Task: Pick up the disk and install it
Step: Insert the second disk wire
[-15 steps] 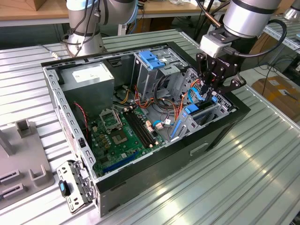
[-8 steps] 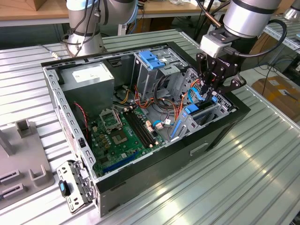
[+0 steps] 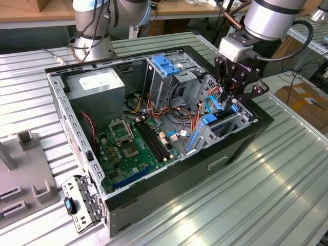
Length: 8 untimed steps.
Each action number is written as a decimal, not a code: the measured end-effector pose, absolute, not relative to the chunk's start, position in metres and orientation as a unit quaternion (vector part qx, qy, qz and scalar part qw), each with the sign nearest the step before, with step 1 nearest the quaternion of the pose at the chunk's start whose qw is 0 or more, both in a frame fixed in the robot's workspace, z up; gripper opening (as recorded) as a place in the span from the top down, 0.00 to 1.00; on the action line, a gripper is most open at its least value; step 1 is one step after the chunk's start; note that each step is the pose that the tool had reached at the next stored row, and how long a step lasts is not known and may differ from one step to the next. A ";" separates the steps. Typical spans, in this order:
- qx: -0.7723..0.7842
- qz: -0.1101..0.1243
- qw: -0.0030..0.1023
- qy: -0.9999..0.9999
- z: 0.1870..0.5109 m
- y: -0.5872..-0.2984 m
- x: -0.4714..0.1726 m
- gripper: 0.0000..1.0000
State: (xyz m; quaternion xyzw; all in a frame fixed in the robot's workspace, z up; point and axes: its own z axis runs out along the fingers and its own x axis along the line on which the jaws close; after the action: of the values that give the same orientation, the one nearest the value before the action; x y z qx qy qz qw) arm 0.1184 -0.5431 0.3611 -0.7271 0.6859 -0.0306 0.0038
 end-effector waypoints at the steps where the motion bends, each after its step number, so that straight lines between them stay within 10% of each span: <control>1: -0.728 -0.031 0.004 0.685 0.361 -0.542 0.119 0.71; 8: -0.731 -0.031 0.004 0.681 0.361 -0.535 0.125 0.71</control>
State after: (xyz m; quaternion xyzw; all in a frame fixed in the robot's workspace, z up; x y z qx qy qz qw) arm 0.1249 -0.5353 0.3610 -0.7314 0.6813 -0.0306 0.0040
